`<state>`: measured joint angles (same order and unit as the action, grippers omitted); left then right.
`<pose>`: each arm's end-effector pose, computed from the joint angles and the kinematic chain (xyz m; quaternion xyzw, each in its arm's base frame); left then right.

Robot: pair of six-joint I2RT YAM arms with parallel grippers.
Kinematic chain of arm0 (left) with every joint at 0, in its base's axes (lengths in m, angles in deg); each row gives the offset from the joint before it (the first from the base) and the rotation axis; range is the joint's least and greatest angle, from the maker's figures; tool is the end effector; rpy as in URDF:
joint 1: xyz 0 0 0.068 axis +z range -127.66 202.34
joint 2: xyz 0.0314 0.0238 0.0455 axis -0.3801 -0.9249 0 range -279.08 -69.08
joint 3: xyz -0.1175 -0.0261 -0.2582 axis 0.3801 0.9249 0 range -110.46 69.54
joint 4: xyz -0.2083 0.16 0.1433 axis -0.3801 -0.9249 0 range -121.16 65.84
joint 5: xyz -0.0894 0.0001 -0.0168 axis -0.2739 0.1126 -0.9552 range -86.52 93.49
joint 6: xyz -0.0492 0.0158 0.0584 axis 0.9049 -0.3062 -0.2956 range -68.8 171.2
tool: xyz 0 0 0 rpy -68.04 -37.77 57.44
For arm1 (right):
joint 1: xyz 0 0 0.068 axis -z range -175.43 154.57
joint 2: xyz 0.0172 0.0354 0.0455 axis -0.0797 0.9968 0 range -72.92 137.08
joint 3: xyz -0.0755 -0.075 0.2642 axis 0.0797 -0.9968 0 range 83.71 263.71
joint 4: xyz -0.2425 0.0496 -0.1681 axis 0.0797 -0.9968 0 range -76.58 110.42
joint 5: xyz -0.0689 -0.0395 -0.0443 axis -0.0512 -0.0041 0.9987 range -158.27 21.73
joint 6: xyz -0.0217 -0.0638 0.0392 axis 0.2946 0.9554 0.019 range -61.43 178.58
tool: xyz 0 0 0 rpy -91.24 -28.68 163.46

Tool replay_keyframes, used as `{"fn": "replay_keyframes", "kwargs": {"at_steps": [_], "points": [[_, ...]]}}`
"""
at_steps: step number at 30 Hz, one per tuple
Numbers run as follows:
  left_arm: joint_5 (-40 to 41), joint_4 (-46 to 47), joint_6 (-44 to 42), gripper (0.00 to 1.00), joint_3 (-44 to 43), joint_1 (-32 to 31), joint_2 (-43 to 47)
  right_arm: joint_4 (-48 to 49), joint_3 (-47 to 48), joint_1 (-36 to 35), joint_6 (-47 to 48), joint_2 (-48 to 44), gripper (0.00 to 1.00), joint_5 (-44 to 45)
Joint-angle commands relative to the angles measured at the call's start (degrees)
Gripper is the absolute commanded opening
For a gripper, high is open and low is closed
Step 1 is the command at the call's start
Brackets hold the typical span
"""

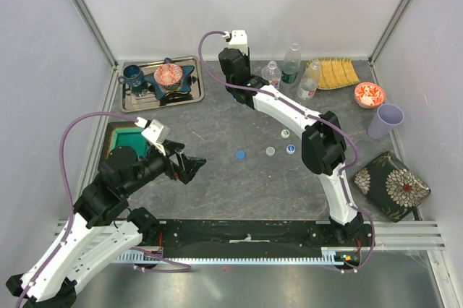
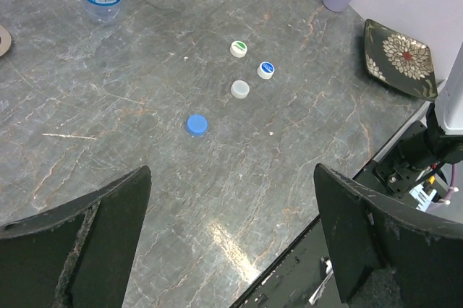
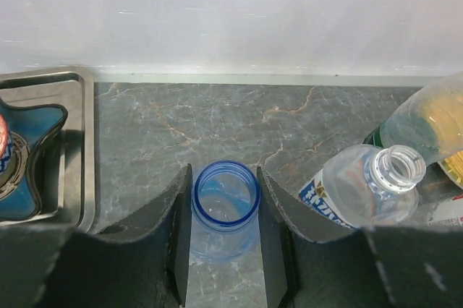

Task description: Unscrew the bottle caps

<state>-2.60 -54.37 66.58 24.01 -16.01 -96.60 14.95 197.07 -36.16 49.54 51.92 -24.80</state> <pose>0.1245 -0.1075 0.3568 0.1874 0.7549 -0.3202 0.5407 0.4740 0.3477 0.3068 0.0082 0.7783 -0.0373 0.6267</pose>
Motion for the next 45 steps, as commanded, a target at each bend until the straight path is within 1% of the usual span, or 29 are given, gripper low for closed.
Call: {"fn": "replay_keyframes", "kwargs": {"at_steps": [1, 6, 12, 13, 14, 15, 17, 18, 21, 24, 30, 36, 39, 42, 43, 45], "points": [[0.2, 1.04, -2.81, 0.99, 0.19, 0.03, -1.3, -0.5, 3.71, 0.92, 1.92, 2.25, 0.0, 0.75], [-0.77, 2.18, -2.63, 0.99, 0.71, 0.03, -2.79, -1.9, 2.3, 1.18, 1.92, 1.99, 0.0, -1.35], [-2.26, 2.88, -2.37, 0.99, 1.24, 0.03, -3.67, -5.24, 3.36, 1.53, 0.78, 2.25, 0.0, -4.26], [-2.52, 2.8, -2.37, 0.99, 1.24, 0.03, -3.67, -5.6, 3.44, 1.62, 0.6, 2.34, 0.03, -4.18], [-2.35, 2.8, -2.37, 0.99, 1.24, 0.03, -3.67, -6.03, 3.45, 1.71, 0.08, 2.17, 0.09, -4.18], [-2.44, 2.88, -2.37, 0.99, 1.24, 0.03, -3.59, -6.39, 3.36, 1.79, -0.19, 2.17, 0.22, -4.35], [-2.44, 2.8, -2.37, 0.99, 1.24, 0.03, -3.5, -6.65, 3.09, 2.06, -0.89, 1.73, 0.34, -4.88], [-2.35, 2.88, -2.37, 0.99, 1.33, 0.03, -3.5, -6.65, 3.09, 2.15, -0.89, 1.55, 0.43, -5.31], [-2.18, 2.62, -2.81, 0.99, 1.33, 0.03, -3.85, -7.0, 3.18, 2.32, -1.68, 0.85, 0.57, -6.19], [-2.09, 2.53, -2.98, 0.99, 1.15, 0.03, -3.85, -7.27, 3.79, 2.32, -1.69, 0.32, 0.65, -6.55], [-2.26, 2.53, -2.98, 0.99, 1.15, 0.03, -3.67, -7.97, 4.94, 2.5, -1.33, -0.38, 0.73, -6.11], [-2.44, 2.53, -2.81, 0.99, 1.07, 0.03, -3.76, -7.97, 4.68, 2.32, -1.25, -3.1, 0.79, -6.99], [-2.35, 2.53, -2.63, 0.99, 0.8, 0.03, -3.85, -7.97, 3.98, 2.23, -0.2, -6.0, 0.83, -8.57], [-2.35, 2.88, -2.37, 0.99, 1.07, 0.03, -3.85, -7.53, 0.82, 1.53, 0.69, -11.53, 0.86, -9.98], [-2.18, 2.97, -2.28, 0.99, 1.24, 0.03, -3.94, -7.71, -1.28, 1.01, 0.78, -15.11, 0.87, -9.89], [-1.74, 3.32, -1.93, 0.99, 1.42, 0.03, -4.46, -7.71, -4.01, 0.39, 1.13, -19.43, 0.89, -9.01]]}}
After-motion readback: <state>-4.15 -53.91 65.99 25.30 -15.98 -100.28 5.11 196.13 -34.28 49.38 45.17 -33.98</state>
